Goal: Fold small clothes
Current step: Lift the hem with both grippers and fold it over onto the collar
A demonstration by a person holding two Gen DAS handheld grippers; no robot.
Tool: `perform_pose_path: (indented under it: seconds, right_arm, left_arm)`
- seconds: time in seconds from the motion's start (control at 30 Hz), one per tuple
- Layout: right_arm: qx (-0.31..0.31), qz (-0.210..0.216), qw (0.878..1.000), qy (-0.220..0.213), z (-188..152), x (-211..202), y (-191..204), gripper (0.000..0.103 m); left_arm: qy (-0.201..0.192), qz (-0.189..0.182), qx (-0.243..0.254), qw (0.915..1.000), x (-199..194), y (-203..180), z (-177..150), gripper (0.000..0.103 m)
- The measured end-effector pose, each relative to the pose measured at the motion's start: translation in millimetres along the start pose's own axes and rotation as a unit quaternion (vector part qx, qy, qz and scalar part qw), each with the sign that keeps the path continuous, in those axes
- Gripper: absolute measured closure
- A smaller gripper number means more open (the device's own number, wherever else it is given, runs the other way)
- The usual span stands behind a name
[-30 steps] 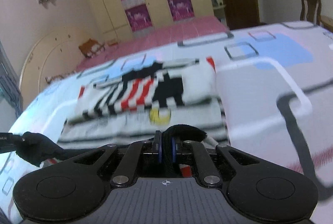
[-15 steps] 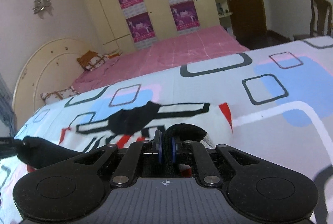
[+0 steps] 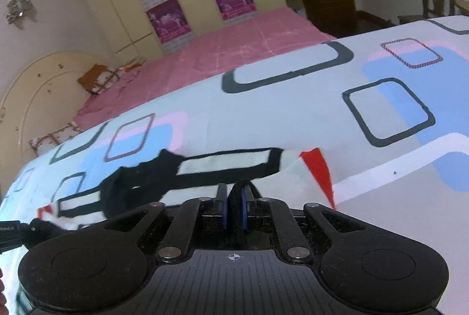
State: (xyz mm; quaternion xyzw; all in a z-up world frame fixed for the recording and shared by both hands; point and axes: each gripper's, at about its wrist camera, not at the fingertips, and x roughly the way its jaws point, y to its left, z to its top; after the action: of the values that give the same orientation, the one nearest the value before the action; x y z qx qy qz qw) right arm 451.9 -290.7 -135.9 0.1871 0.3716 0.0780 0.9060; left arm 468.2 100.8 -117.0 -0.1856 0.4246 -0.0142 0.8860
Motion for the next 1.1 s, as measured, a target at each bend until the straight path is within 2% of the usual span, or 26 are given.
perform_pose_path:
  seconds: [0.07,0.13,0.17,0.2,0.23,0.3,0.37,0.5,0.57,0.6,0.63,0.67,0.7,0.8,0.83,0.9,1.03,1.1]
  right_arm:
    - [0.01,-0.006,1.0,-0.001,2,7,-5,0.095]
    - [0.011,-0.015,1.0,-0.015,4,9,-9,0.094]
    - [0.009,-0.015,1.0,-0.018,6,8,-11,0.093]
    - [0.009,-0.009,1.0,-0.016,7,8,-13,0.082]
    - [0.008,-0.004,1.0,-0.017,8,6,-15,0.053]
    - [0.005,-0.011,0.999,-0.037,8,-1,-19,0.025]
    - [0.004,0.002,0.999,-0.041,10,-4,-22,0.025]
    - [-0.02,0.026,0.999,-0.019,9,2,-15,0.026]
    - [-0.048,0.026,0.999,-0.007,4,9,-7,0.026]
    - [-0.055,0.025,0.998,-0.001,2,13,-4,0.034]
    - [-0.057,0.026,0.998,0.01,0,18,-4,0.047]
    - [-0.055,0.028,0.998,0.021,-1,23,-4,0.051]
    - [-0.056,0.029,0.998,0.03,-1,28,-4,0.052]
    - [-0.071,0.022,0.997,0.037,-3,37,-2,0.052]
    - [-0.078,0.023,0.996,0.036,-4,37,0,0.063]
    - [-0.102,0.02,0.994,0.043,-6,40,6,0.095]
    - [-0.109,0.027,0.993,0.037,-8,38,7,0.095]
    - [-0.101,0.03,0.994,0.013,-4,30,6,0.095]
  left_arm:
    - [-0.005,-0.002,-0.021,0.9998,4,7,6,0.08]
    - [-0.021,0.003,-0.021,0.9996,-1,10,12,0.073]
    - [-0.026,-0.004,-0.019,0.9995,-5,12,15,0.066]
    - [-0.032,-0.009,-0.014,0.9993,-10,13,17,0.062]
    - [-0.041,-0.008,-0.008,0.9991,-16,15,19,0.053]
    - [-0.054,-0.008,0.007,0.9985,-25,19,20,0.045]
    - [-0.051,-0.008,0.029,0.9982,-25,18,19,0.043]
    - [-0.016,-0.003,0.083,0.9964,-6,6,7,0.045]
    - [0.0,0.001,0.1,0.995,5,1,1,0.052]
    - [0.003,0.007,0.11,0.9938,10,-2,-2,0.054]
    - [0.001,0.014,0.119,0.9927,13,-4,-5,0.059]
    - [-0.003,0.021,0.128,0.9916,15,-6,-7,0.064]
    - [-0.005,0.025,0.135,0.9905,16,-7,-8,0.067]
    - [0.001,0.028,0.141,0.9896,18,-9,-10,0.091]
    - [-0.001,0.032,0.148,0.9884,18,-10,-12,0.098]
    - [-0.01,0.035,0.164,0.9858,16,-12,-15,0.098]
    - [-0.04,0.025,0.162,0.9857,4,-13,-15,0.098]
    - [-0.064,0.023,0.159,0.9849,-5,-15,-11,0.098]
